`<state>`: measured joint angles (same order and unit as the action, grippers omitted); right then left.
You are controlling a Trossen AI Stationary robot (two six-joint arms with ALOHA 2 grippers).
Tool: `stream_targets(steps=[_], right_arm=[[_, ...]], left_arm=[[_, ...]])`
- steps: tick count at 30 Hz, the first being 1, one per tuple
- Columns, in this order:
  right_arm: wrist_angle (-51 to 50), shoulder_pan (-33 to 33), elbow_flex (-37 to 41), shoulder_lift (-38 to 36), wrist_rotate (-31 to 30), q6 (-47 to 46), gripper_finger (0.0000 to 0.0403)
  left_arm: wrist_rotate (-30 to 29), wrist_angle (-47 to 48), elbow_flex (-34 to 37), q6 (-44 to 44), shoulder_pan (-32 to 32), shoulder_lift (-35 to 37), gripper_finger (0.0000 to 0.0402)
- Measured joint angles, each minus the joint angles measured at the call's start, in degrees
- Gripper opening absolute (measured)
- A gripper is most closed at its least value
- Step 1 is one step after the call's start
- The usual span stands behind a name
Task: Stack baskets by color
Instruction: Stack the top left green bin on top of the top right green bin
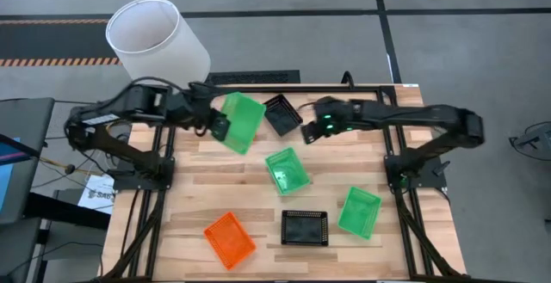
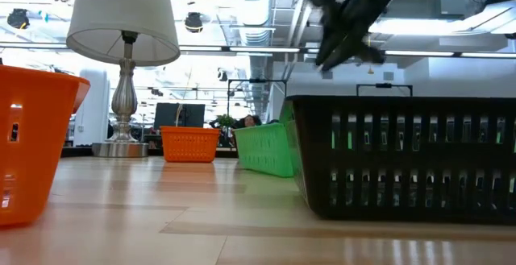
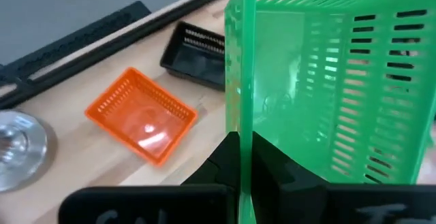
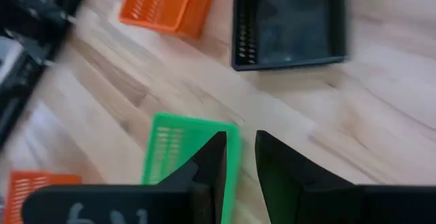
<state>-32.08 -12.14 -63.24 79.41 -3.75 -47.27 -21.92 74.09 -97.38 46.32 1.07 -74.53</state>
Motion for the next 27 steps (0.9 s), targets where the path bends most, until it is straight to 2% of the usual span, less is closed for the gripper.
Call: stream_targets(steps=[3,5,10,14,17,23,27], right_arm=[[-3.9,2.2,0.0,-7.4,-4.0,-3.0,0.0102],[-7.2,4.4,0.0,-12.0,-7.7,-4.9,0.0102],[-13.8,10.9,0.0,-21.0,-16.3,-9.7,0.0102],[-17.7,15.4,0.0,-24.6,-21.4,-12.0,0.0102],[-19.3,17.5,0.0,-26.0,-23.2,-12.9,0.0102],[-20.4,19.3,0.0,-26.5,-23.8,-12.8,0.0102],[-20.6,20.0,0.0,-26.4,-23.8,-11.5,0.0102]], left_arm=[[-4.4,-3.1,2.2,8.5,-1.5,-2.2,0.0000],[-5.4,-4.9,4.3,16.6,-2.5,-3.7,0.0002],[-1.5,-7.7,8.6,36.0,-4.1,-7.7,0.0008],[0.3,-12.1,11.2,48.6,-4.9,-11.8,0.0005],[0.7,-17.5,12.1,53.8,-5.7,-15.3,0.0003],[-0.4,-29.2,12.1,56.5,-7.5,-22.3,0.0002],[-2.5,-28.6,12.1,67.2,-9.7,-26.3,0.0002]])
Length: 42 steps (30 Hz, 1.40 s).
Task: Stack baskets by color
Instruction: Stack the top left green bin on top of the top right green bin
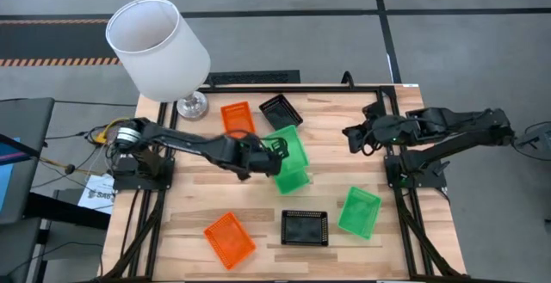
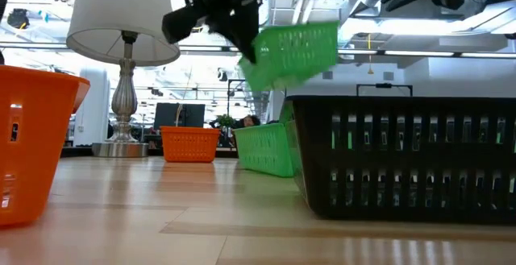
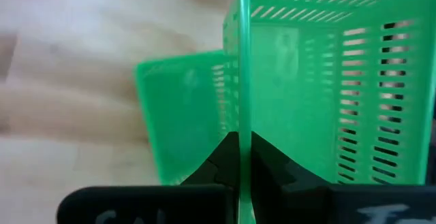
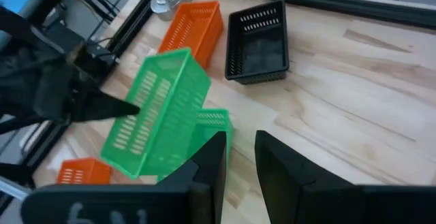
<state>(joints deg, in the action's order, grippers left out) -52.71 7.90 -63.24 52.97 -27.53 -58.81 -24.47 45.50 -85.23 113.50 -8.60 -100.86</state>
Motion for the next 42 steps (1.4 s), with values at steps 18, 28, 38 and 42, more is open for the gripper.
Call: stream_targets(steps=[18,28,38,42], right_arm=[[-0.9,2.1,0.0,0.0,0.4,0.9,0.0102],[-0.9,5.0,0.0,0.0,0.2,0.9,0.0102],[-0.8,5.2,0.0,0.0,0.0,2.3,0.0102],[-0.8,5.2,0.0,0.0,0.0,3.0,0.0102]], left_arm=[[-1.1,-1.1,-0.1,13.8,-2.9,-9.1,0.0002],[1.1,0.0,0.0,14.8,-3.7,-9.1,0.0002],[2.7,1.0,0.0,11.3,-2.2,-9.1,0.0002],[3.0,2.4,0.0,11.0,-1.4,-9.1,0.0002]])
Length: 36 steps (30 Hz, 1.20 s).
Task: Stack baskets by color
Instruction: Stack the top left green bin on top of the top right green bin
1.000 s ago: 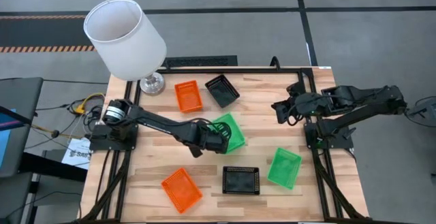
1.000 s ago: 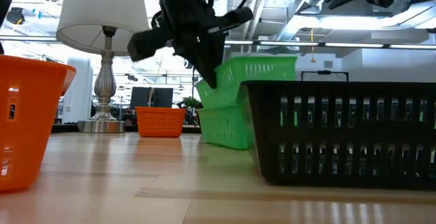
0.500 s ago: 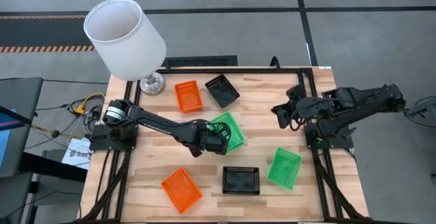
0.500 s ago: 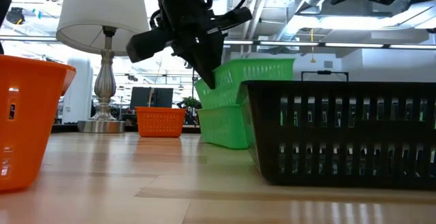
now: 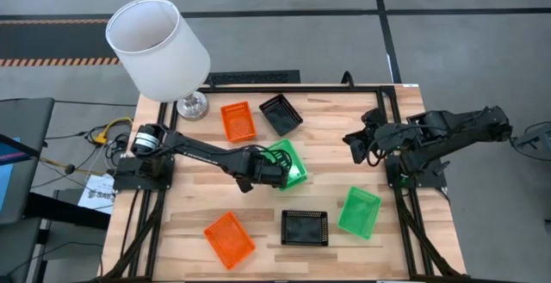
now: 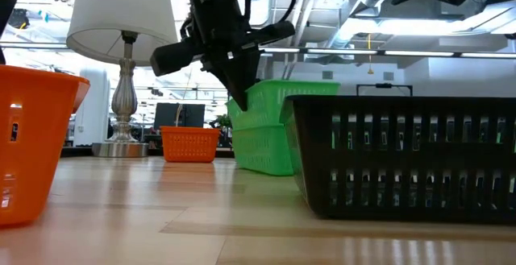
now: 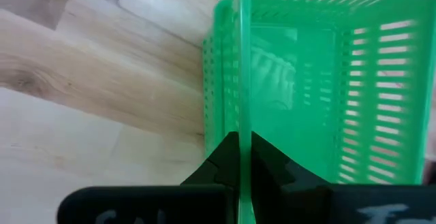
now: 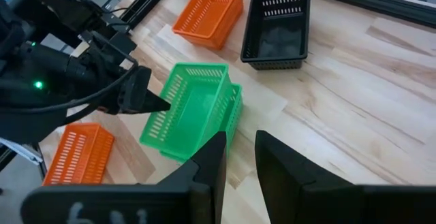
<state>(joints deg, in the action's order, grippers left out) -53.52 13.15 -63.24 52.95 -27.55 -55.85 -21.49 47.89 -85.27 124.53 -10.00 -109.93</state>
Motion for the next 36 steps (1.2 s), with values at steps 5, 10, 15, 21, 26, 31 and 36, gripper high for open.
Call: stream_targets(steps=[5,10,15,21,26,31,36], right_arm=[[0.0,-0.1,0.0,0.0,0.0,0.9,0.0102],[0.0,-0.1,0.0,0.0,0.0,0.9,0.0102],[0.0,-0.1,0.0,0.0,0.0,1.0,0.0102],[0.0,-0.1,0.0,0.0,0.0,0.9,0.0102],[0.0,-0.1,0.0,0.0,0.0,0.9,0.0102],[0.0,-0.1,0.0,0.0,0.0,0.9,0.0102],[0.0,-0.1,0.0,0.0,0.0,0.9,0.0102]], left_arm=[[2.4,-0.7,0.0,-1.2,0.3,0.0,0.0002],[2.5,-0.8,0.0,-1.0,0.3,0.0,0.0002],[2.3,-0.8,0.0,-1.0,0.4,0.0,0.0002],[2.2,-0.8,0.0,-1.6,0.4,0.0,0.0003],[2.2,-0.8,0.0,-1.8,0.4,0.0,0.0033],[2.2,-0.9,0.0,-1.9,0.5,0.0,0.0082],[2.0,-0.9,0.0,-2.3,0.6,0.0,0.0121]])
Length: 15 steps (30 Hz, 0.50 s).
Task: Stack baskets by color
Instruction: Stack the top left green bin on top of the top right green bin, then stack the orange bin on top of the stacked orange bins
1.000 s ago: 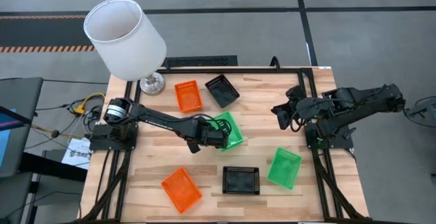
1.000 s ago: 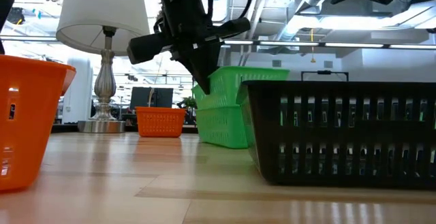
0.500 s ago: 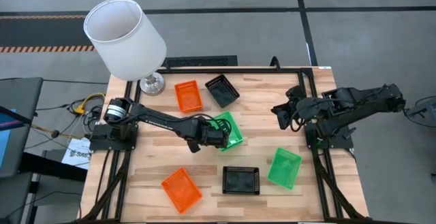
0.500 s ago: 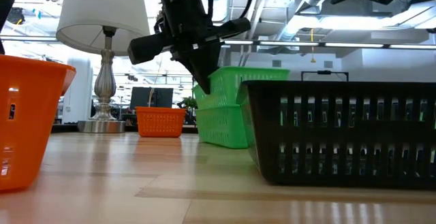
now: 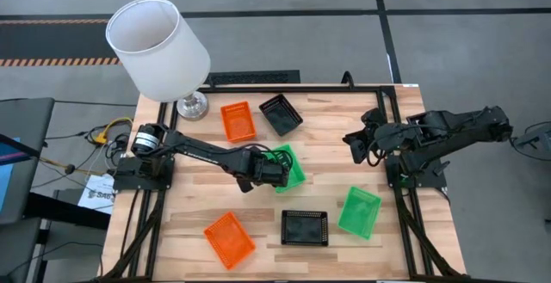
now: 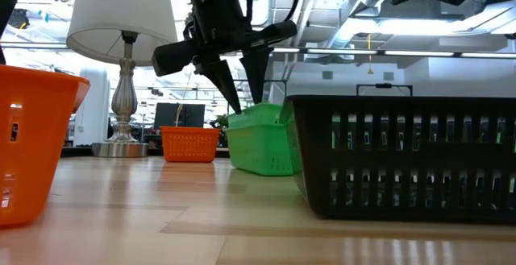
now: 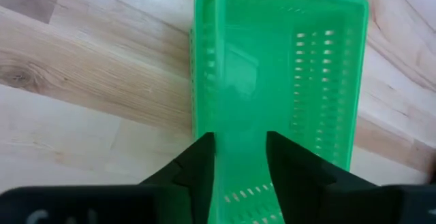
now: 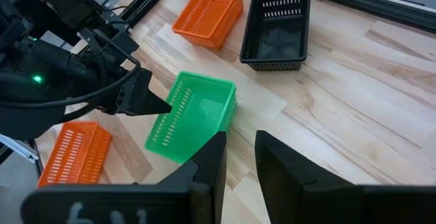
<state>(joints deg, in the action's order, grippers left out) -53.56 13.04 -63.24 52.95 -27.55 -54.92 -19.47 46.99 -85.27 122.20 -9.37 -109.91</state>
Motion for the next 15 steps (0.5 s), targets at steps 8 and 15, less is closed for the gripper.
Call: stream_targets(steps=[8,15], right_arm=[[0.0,0.0,0.0,0.0,0.0,0.8,0.0102],[-0.4,0.0,0.0,0.0,0.7,1.0,0.0102]], left_arm=[[1.9,0.5,-0.2,-11.9,1.1,1.1,0.0135],[5.7,1.7,-0.2,-20.7,1.1,2.2,0.0135]])
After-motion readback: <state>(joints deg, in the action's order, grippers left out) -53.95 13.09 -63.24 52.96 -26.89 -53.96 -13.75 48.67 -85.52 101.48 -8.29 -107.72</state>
